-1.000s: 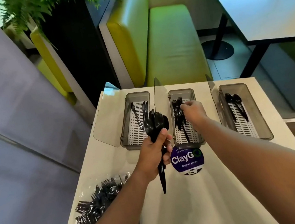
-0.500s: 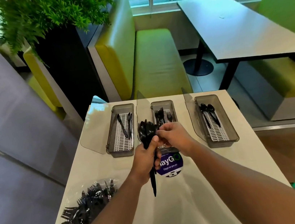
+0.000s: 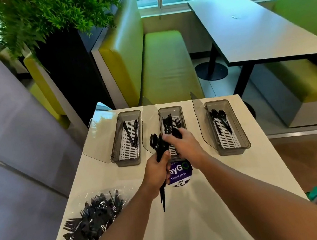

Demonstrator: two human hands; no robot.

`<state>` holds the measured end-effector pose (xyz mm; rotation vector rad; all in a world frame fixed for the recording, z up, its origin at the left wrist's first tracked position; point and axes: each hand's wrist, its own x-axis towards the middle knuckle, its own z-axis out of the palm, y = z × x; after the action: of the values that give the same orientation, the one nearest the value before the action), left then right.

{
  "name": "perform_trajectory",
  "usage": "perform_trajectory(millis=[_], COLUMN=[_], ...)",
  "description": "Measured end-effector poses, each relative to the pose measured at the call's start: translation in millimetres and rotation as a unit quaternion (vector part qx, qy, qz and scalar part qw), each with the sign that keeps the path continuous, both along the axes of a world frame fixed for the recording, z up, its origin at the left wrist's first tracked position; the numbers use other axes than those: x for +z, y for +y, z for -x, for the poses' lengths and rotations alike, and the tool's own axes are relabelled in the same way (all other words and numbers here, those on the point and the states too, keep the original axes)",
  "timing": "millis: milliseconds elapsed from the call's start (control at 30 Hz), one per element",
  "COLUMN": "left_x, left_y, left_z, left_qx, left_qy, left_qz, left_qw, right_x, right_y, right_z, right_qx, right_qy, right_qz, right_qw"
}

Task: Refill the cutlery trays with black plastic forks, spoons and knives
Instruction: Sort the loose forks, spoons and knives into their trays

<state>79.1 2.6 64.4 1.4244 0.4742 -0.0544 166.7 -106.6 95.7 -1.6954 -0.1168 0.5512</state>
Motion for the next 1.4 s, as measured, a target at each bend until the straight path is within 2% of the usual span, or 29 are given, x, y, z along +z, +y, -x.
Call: perform_trajectory(millis=[167, 300, 567, 700, 867, 1000, 1100, 1233, 1400], left_x=[-2.2, 0.3, -5.5, -8.4, -13.5, -10.6, -8.8, -10.4, -20.6], left_y=[-4.8, -9.7, -15.1, -20.8, -24.9, -28.7, -30.9, -32.5, -40.1], left_z=[-4.3, -4.2, -5.6, -8.5, -15.8, -20.0, -21.2, -19.7, -23.2], left_qx=[-0.006, -0.029, -0.019, -0.008, 0.019, -0.008, 0.015, -0.014, -0.025], left_qy=[0.003, -0.004, 0.012, 0.024, 0.011, -0.019, 0.003, 0.011, 0.043], left_qz=[-0.011, -0.01, -0.019, -0.053, -0.087, -0.094, -0.081, -0.03, -0.016], left_qw=[1.0, 1.0, 1.0, 0.998, 0.996, 0.995, 0.997, 0.999, 0.999], right_x=[-7.4, -11.0, 5.4, 3.7, -4.6, -8.6, -10.7, -5.6, 4.9], right_y=[-0.9, -1.1, -9.8, -10.3, -10.0, -12.3, -15.2, -21.7, -30.1], right_z=[1.6, -2.0, -12.8, -12.0, 1.5, 11.6, 9.8, 1.4, -29.9], right_qx=[0.021, -0.018, -0.164, -0.136, -0.087, -0.013, -0.007, -0.04, -0.183], right_qy=[0.003, -0.015, -0.035, -0.035, -0.031, -0.047, -0.032, 0.009, 0.022], right_qz=[0.051, 0.077, -0.008, -0.022, 0.034, 0.047, 0.049, -0.004, -0.03], right_qw=[0.998, 0.997, 0.986, 0.99, 0.995, 0.998, 0.998, 0.999, 0.982])
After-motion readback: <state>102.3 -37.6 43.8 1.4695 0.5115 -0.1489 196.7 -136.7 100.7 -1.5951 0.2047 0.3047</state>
